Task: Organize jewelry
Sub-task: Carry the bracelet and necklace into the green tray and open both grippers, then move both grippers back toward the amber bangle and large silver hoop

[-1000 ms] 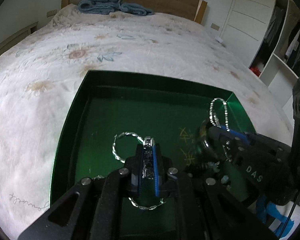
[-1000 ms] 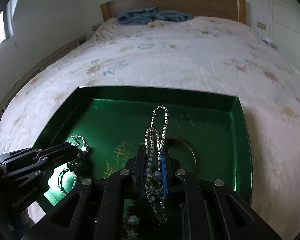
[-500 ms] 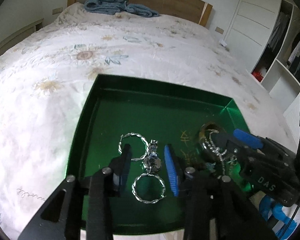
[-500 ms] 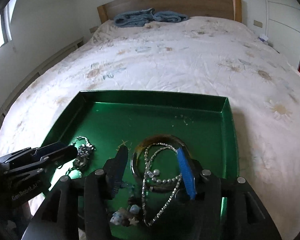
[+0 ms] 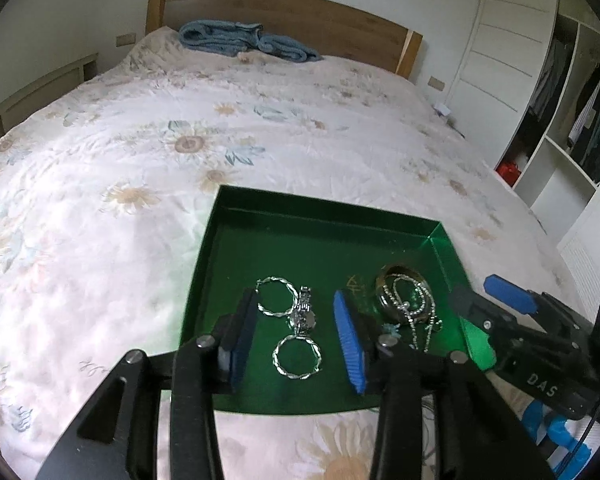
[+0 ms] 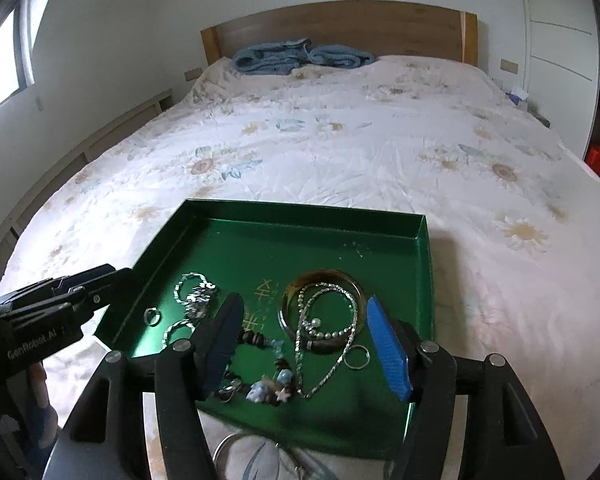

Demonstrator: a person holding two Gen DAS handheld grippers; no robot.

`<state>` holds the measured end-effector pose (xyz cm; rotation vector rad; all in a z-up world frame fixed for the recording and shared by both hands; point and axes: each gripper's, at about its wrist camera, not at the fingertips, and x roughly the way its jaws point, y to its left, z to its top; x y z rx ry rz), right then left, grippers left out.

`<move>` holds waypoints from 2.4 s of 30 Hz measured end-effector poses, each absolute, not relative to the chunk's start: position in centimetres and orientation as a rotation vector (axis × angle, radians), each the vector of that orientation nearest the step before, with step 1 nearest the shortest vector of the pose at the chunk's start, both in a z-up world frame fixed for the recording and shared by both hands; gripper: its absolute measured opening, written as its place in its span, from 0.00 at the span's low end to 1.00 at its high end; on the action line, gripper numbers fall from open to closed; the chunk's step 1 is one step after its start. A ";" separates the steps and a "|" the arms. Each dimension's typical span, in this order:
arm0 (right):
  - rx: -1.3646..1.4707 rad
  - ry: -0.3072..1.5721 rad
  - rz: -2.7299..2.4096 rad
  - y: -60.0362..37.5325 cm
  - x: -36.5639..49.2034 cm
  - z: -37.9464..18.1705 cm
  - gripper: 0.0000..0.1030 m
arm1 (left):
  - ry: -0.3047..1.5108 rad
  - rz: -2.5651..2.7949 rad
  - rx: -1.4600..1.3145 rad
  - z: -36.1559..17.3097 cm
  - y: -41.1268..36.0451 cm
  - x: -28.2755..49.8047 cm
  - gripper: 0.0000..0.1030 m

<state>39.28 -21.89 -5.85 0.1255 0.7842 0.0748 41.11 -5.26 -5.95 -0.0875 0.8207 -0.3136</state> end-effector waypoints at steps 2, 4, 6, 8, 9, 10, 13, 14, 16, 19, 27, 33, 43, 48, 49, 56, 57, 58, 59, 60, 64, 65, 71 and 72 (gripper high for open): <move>0.122 0.770 0.078 -21.8 38.4 -5.0 0.69 | 0.811 -0.312 -0.092 -5.3 -4.9 40.5 0.37; 0.118 0.757 0.081 -21.6 37.6 -4.3 0.70 | 0.800 -0.311 -0.096 -4.6 -4.6 39.8 0.38; 0.110 0.747 0.085 -21.5 36.8 -3.6 0.70 | 0.789 -0.309 -0.099 -4.0 -4.4 39.1 0.40; 0.101 0.736 0.085 -21.4 36.0 -2.9 0.70 | 0.772 -0.306 -0.106 -3.4 -4.0 38.2 0.40; 0.099 0.728 0.086 -21.4 35.4 -2.4 0.70 | 0.766 -0.307 -0.108 -3.1 -3.9 37.8 0.40; 0.098 0.722 0.087 -21.4 34.9 -2.1 0.71 | 0.758 -0.308 -0.111 -2.8 -3.8 37.3 0.40; 0.095 0.708 0.090 -21.3 33.6 -1.1 0.71 | 0.744 -0.312 -0.116 -2.1 -3.5 36.3 0.40; 0.092 0.703 0.090 -21.3 33.2 -0.8 0.71 | 0.737 -0.311 -0.114 -1.8 -3.3 35.7 0.40; 0.085 0.694 0.089 -21.3 32.4 -0.2 0.72 | 0.728 -0.308 -0.109 -1.4 -3.1 35.0 0.40; 0.085 0.681 0.087 -21.4 31.2 0.5 0.72 | 0.717 -0.305 -0.111 -0.6 -2.7 34.0 0.40; 0.082 0.652 0.090 -21.4 27.9 2.4 0.73 | 0.682 -0.301 -0.119 1.7 -1.4 31.0 0.41; 0.079 0.622 0.091 -21.4 25.2 3.8 0.73 | 0.642 -0.293 -0.113 3.5 -0.5 28.3 0.47; 0.082 0.577 0.088 -21.6 21.2 5.8 0.74 | 0.586 -0.296 -0.106 5.7 0.7 23.7 0.50; 0.083 0.562 0.089 -21.7 19.4 6.5 0.74 | 0.562 -0.295 -0.099 6.5 1.3 21.9 0.50; 0.084 0.558 0.089 -21.7 19.1 6.7 0.75 | 0.557 -0.296 -0.100 6.7 1.4 21.5 0.50; 0.090 0.529 0.088 -22.1 17.1 7.8 0.75 | 0.521 -0.296 -0.098 8.0 2.9 19.5 0.50; 0.091 0.524 0.088 -22.2 16.8 8.0 0.75 | 0.518 -0.294 -0.095 8.2 3.2 19.2 0.50; 0.093 0.521 0.088 -22.3 16.6 8.1 0.75 | 0.516 -0.292 -0.091 8.3 3.4 18.9 0.50; 0.095 0.517 0.088 -22.4 16.4 8.2 0.75 | 0.514 -0.285 -0.084 8.4 3.7 18.6 0.50; 0.096 0.514 0.089 -22.4 16.3 8.3 0.75 | 0.513 -0.282 -0.082 8.4 3.9 18.4 0.50; 0.108 0.504 0.096 -22.6 15.6 8.4 0.75 | 0.523 -0.260 -0.085 8.1 4.8 17.6 0.50; 0.110 0.504 0.097 -22.7 15.4 8.3 0.75 | 0.527 -0.258 -0.089 8.0 5.1 17.6 0.50; 0.113 0.511 0.097 -22.9 15.4 7.7 0.76 | 0.546 -0.243 -0.100 7.3 5.9 17.7 0.50; 0.114 0.512 0.097 -23.0 15.5 7.7 0.75 | 0.547 -0.242 -0.100 7.2 5.9 17.7 0.50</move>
